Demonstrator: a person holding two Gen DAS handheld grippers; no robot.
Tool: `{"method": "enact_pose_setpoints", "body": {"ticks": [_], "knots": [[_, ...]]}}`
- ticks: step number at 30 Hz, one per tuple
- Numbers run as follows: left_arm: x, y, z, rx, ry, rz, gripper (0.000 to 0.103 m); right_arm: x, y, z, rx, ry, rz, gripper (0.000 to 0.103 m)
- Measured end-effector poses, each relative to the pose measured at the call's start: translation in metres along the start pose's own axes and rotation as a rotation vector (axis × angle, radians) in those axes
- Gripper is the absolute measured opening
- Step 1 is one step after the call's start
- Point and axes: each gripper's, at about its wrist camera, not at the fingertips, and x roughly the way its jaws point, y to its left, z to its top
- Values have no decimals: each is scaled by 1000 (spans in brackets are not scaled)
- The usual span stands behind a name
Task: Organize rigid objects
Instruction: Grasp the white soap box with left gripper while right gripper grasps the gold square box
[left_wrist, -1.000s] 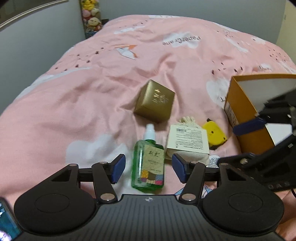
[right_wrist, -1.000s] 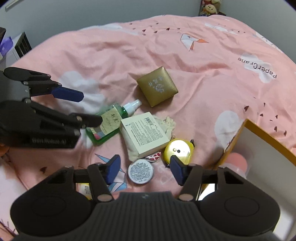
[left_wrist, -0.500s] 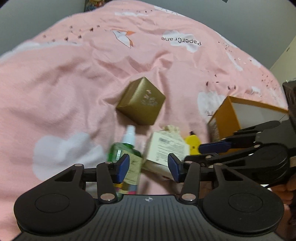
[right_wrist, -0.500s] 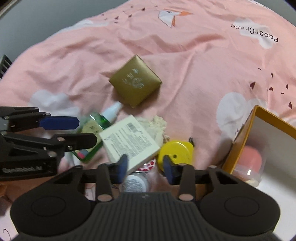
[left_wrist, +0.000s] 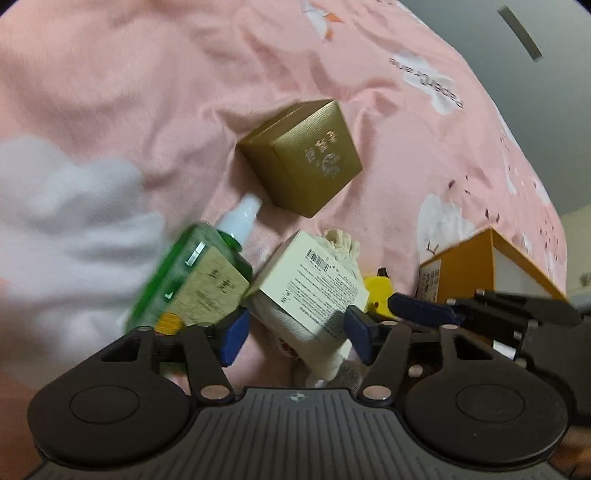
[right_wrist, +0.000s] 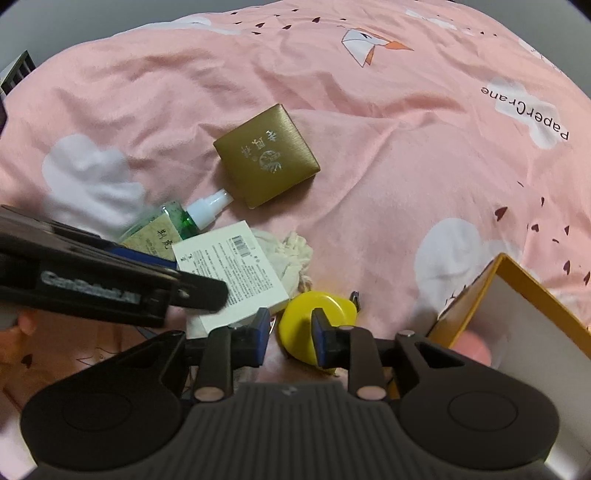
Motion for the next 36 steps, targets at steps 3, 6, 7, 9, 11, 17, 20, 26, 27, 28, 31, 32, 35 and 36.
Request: {"method": "enact_pose_setpoints", "body": {"ticks": [3,6,7,9,11,17,20,26,27,28,31,32,35,36], "knots": [[4,2,0,-21,-38,-8,73,5,2,-1,-22,0,-11,24],[3,-2,0,3,-72,-8,62,9,2,-2,-28,-3,-10,22],[1,-3,0,14,-84,-3,59,10,2,-2,-30,-3,-13,22],[-7,-6,-1,42,-126,-5,43,11,2,-3,-32,-2,-17,21],[-17,-12,0,87,-154,-20,39,11,0,-2,-34,-2,-12,19],[-20,-24,5,142,-180,-62,37,5,0,0,-66,-6,-56,18],[-12,-29,11,126,-169,-55,39,-1,-5,3,-71,-25,-69,20],[9,-34,17,91,-146,8,44,3,-16,10,-38,-33,-42,19],[12,-34,17,91,-138,12,44,6,-16,11,-37,-32,-44,19],[14,-34,17,98,-138,15,44,7,-16,12,-34,-29,-41,19],[11,-31,15,104,-142,0,39,11,-17,13,-27,-28,-36,19],[7,-30,14,101,-147,-13,35,11,-17,13,-27,-28,-36,19],[-8,-31,10,124,-170,-36,29,7,-16,13,-23,-30,-26,22],[-14,-33,8,143,-188,-27,29,6,-15,13,-24,-33,-24,23]]}}
